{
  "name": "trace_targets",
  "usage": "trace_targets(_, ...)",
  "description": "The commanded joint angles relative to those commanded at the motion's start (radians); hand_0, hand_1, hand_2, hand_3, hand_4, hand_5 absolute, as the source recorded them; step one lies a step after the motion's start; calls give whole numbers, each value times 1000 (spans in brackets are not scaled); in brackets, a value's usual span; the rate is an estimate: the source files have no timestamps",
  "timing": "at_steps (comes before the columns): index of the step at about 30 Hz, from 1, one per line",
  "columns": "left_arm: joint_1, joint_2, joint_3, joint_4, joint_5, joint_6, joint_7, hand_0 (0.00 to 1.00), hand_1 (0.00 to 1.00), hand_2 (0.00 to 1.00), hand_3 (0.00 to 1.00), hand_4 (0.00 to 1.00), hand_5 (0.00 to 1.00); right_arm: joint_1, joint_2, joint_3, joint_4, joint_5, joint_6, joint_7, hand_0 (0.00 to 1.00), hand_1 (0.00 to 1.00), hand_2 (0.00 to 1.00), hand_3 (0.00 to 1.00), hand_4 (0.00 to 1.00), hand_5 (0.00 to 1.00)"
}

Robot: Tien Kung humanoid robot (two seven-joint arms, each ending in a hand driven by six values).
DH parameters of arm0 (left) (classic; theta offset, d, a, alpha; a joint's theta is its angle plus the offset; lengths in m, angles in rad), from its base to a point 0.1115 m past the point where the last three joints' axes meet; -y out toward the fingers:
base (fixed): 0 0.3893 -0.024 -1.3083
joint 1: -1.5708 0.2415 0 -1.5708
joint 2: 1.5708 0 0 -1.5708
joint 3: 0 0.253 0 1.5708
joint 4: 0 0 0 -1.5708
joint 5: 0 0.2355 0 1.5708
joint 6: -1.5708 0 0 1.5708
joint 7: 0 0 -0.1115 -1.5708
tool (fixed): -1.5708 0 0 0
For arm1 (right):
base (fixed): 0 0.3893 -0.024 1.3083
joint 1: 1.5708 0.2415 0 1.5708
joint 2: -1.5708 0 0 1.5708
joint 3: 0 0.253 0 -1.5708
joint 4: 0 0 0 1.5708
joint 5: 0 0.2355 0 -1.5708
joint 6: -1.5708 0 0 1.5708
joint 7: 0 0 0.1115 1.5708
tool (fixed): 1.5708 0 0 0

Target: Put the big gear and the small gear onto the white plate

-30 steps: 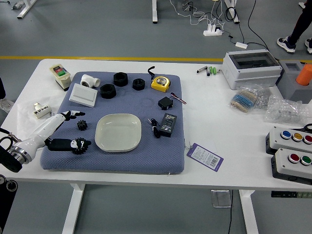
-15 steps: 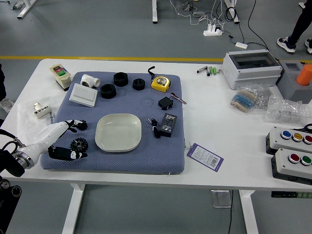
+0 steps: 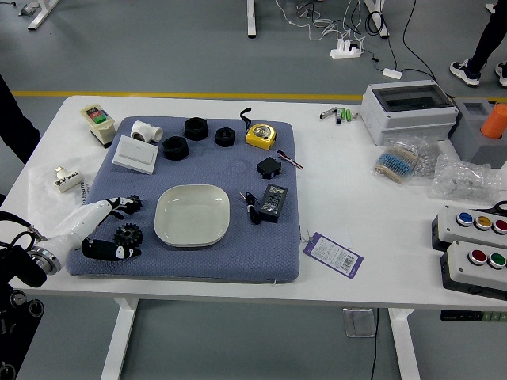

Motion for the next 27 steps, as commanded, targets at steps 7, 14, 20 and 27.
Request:
trace_targets(7, -8, 1, 8, 18, 0, 50, 7, 604, 534, 562, 587, 841, 87, 2, -1, 3, 1, 0, 0, 0, 695, 709, 737, 562, 788, 643)
trace_targets(14, -14, 4, 9, 25, 0, 6, 28, 417, 413, 464, 532, 611, 2, 5, -2, 2, 1, 0, -1, -2, 695, 709, 737, 562, 786, 643)
trace_targets(20, -9, 3, 5, 30, 0, -17, 46, 420, 434, 485, 544, 654, 2, 6, -1, 2, 1, 1, -1, -2, 694, 709, 737, 561, 786, 642)
trace_targets(27, -12, 3, 6, 20, 0, -33, 59, 430, 470, 527, 561, 704, 20, 8, -1, 3, 1, 1, -1, -2, 697, 709, 737, 562, 785, 642)
